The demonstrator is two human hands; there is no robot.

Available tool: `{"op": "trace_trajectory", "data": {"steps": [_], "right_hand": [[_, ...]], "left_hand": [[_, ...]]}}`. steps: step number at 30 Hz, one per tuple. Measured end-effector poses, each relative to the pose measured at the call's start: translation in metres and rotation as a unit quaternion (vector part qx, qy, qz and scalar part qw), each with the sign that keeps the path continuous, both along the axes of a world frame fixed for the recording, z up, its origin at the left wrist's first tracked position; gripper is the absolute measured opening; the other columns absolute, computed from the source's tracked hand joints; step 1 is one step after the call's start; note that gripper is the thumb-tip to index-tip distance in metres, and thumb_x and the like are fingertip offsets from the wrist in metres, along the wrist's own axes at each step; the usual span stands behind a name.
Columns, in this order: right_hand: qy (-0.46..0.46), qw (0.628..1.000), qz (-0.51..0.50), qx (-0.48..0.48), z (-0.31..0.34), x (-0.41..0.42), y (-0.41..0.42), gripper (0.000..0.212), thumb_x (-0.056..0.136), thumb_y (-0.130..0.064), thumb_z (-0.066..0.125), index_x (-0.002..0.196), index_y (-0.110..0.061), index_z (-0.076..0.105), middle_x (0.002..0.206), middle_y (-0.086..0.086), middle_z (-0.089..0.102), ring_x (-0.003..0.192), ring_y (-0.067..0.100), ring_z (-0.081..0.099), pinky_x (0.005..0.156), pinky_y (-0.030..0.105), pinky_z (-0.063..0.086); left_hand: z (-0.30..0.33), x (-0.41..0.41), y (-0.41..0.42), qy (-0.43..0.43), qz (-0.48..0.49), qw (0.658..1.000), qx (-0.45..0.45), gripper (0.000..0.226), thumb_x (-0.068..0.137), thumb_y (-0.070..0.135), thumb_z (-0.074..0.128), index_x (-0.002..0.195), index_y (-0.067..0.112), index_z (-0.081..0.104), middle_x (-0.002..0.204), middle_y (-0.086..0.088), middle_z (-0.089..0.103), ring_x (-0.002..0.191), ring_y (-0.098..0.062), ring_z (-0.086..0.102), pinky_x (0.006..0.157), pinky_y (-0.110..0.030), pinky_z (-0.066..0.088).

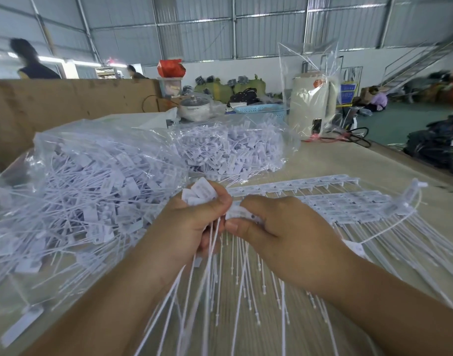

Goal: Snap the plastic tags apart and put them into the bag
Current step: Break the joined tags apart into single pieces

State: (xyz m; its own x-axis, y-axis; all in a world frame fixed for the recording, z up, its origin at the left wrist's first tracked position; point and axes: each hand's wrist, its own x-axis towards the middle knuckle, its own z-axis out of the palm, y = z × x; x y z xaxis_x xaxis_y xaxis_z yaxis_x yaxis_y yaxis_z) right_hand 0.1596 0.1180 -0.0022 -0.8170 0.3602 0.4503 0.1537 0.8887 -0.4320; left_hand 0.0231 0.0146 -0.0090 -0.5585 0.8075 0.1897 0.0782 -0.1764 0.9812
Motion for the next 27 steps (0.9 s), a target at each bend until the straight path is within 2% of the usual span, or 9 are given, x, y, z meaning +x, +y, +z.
{"op": "trace_trajectory", "data": {"steps": [4,8,10,14,17,21,23,24,27], "right_hand": [[0.039,0.998,-0.028,0.028,0.001,-0.001,-0.009,0.038,0.090,-0.057,0.040,0.078,-0.021,0.046,0.060,-0.004,0.048,0.059,0.017,0.051,0.053,0.034,0.040],[0.034,0.992,-0.052,0.111,0.000,-0.002,-0.011,0.031,0.095,-0.053,0.040,0.079,-0.027,0.038,0.061,-0.008,0.038,0.060,0.019,0.047,0.049,0.031,0.027],[0.043,0.986,-0.056,0.149,0.000,-0.003,-0.014,0.030,0.095,-0.046,0.050,0.076,-0.025,0.040,0.060,-0.008,0.039,0.054,0.021,0.046,0.045,0.029,0.021],[0.084,0.973,-0.065,0.205,-0.003,-0.004,-0.017,0.028,0.082,-0.031,0.070,0.067,-0.015,0.053,0.051,0.000,0.051,0.040,0.027,0.049,0.039,0.027,0.029],[0.070,0.967,-0.082,0.233,-0.005,-0.004,-0.016,0.029,0.074,-0.023,0.080,0.063,-0.015,0.054,0.049,0.000,0.050,0.037,0.025,0.047,0.038,0.025,0.028],[0.061,0.962,-0.080,0.252,-0.007,-0.005,-0.013,0.030,0.071,-0.017,0.081,0.060,-0.017,0.053,0.048,0.000,0.049,0.037,0.025,0.046,0.039,0.024,0.026],[0.047,0.963,-0.077,0.254,-0.007,-0.006,-0.012,0.028,0.070,-0.017,0.081,0.061,-0.018,0.054,0.049,0.000,0.050,0.038,0.025,0.048,0.040,0.024,0.025],[0.039,0.963,-0.078,0.255,-0.007,-0.006,-0.013,0.027,0.070,-0.017,0.081,0.062,-0.018,0.055,0.049,0.000,0.051,0.039,0.025,0.049,0.041,0.024,0.025],[0.048,0.965,-0.080,0.245,-0.004,-0.004,-0.012,0.023,0.074,-0.021,0.077,0.063,-0.017,0.057,0.049,0.000,0.051,0.038,0.026,0.048,0.038,0.025,0.029]], "left_hand": [[0.003,0.006,0.001,-0.052,0.006,0.998,0.042,0.023,0.076,0.029,0.077,0.057,0.026,0.065,0.044,0.005,0.045,0.033,-0.008,0.038,0.037,-0.018,0.034],[0.004,0.006,0.000,-0.045,0.039,0.998,0.024,0.012,0.064,0.036,0.075,0.061,0.026,0.068,0.048,0.001,0.049,0.037,-0.010,0.043,0.038,-0.019,0.035],[0.006,0.005,-0.001,-0.037,0.046,0.998,0.004,0.016,0.060,0.039,0.077,0.060,0.025,0.068,0.048,0.000,0.049,0.035,-0.012,0.041,0.040,-0.019,0.034],[0.011,0.002,-0.004,-0.018,0.044,0.998,-0.046,0.020,0.070,0.033,0.079,0.056,0.026,0.067,0.047,-0.001,0.048,0.034,-0.012,0.037,0.040,-0.018,0.031],[0.014,0.003,-0.005,-0.072,0.031,0.995,-0.061,0.031,0.084,0.020,0.069,0.053,0.024,0.064,0.046,-0.003,0.044,0.032,-0.011,0.030,0.037,-0.014,0.027],[0.020,0.007,-0.008,-0.106,0.017,0.989,-0.100,0.036,0.085,0.015,0.067,0.051,0.021,0.061,0.044,-0.003,0.040,0.031,-0.011,0.025,0.035,-0.013,0.024],[0.022,0.009,-0.010,-0.043,0.052,0.992,-0.104,0.038,0.086,0.015,0.068,0.050,0.021,0.061,0.043,-0.003,0.042,0.031,-0.012,0.031,0.033,-0.015,0.027],[0.021,0.011,-0.011,0.036,0.086,0.990,-0.105,0.036,0.086,0.016,0.069,0.052,0.021,0.062,0.043,-0.002,0.046,0.032,-0.012,0.037,0.032,-0.016,0.030],[0.019,0.016,-0.013,0.308,0.217,0.923,-0.081,0.020,0.089,0.022,0.063,0.069,0.025,0.061,0.057,0.004,0.061,0.041,-0.009,0.052,0.038,-0.011,0.038]]}}
